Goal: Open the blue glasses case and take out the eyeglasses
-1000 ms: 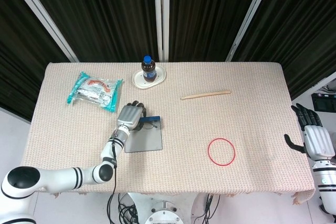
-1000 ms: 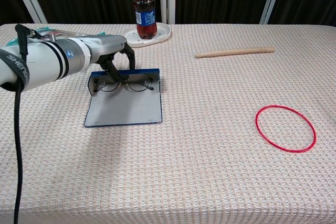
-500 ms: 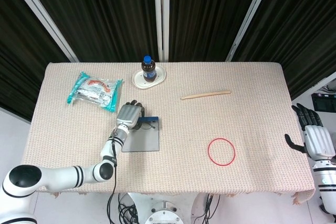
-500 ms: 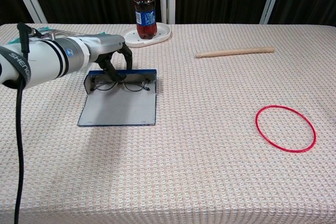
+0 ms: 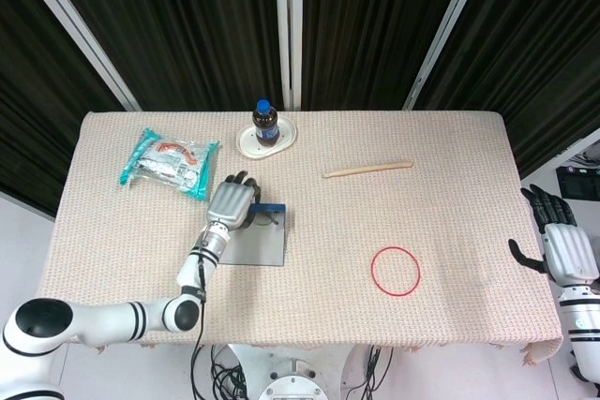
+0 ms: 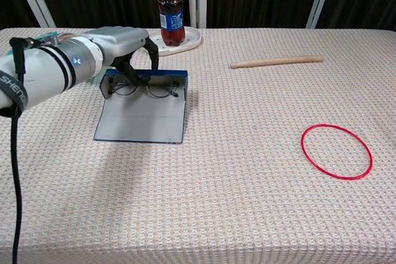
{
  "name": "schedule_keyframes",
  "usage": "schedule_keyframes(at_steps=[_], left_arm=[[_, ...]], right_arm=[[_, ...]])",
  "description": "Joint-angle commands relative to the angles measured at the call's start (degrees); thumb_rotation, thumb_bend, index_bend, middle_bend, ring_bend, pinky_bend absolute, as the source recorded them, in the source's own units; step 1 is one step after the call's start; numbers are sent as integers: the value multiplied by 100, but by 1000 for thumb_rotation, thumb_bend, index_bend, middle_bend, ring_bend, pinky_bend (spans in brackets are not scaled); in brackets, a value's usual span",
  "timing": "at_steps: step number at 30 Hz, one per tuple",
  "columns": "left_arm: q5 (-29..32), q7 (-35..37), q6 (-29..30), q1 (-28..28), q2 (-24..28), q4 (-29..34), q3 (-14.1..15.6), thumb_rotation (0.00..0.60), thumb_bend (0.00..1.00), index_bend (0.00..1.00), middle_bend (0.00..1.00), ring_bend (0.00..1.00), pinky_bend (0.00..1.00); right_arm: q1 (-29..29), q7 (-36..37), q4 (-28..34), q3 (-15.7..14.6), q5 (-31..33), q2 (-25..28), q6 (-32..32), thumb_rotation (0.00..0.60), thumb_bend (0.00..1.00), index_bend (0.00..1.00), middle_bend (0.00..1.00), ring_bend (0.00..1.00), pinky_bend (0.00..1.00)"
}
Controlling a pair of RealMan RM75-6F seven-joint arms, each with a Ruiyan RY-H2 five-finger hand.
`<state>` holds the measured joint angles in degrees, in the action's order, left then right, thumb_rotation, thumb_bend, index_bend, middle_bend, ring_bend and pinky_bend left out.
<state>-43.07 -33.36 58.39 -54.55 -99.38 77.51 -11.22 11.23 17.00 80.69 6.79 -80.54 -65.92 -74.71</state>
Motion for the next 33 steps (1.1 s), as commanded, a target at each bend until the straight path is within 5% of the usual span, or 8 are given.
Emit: schedule_keyframes(at_steps=[1, 17, 33], left_arm=[[-727, 422, 353, 213, -174, -275, 182, 600, 438, 576, 250, 75, 203], [-2322, 1255, 855, 651, -717, -1398, 461, 600, 444, 587, 280, 78, 201], [-2356, 1240, 488, 794, -860, -1641, 170, 600, 444, 587, 280, 78, 194]], right_arm=[[-2, 0, 4, 0, 5, 5, 1, 600, 310, 0, 6, 0, 0], [19, -29, -1, -4, 11, 0, 44, 600, 311, 0, 6, 0, 0], [25, -1, -18, -12, -4, 2, 53, 600, 309, 0, 6, 0, 0]])
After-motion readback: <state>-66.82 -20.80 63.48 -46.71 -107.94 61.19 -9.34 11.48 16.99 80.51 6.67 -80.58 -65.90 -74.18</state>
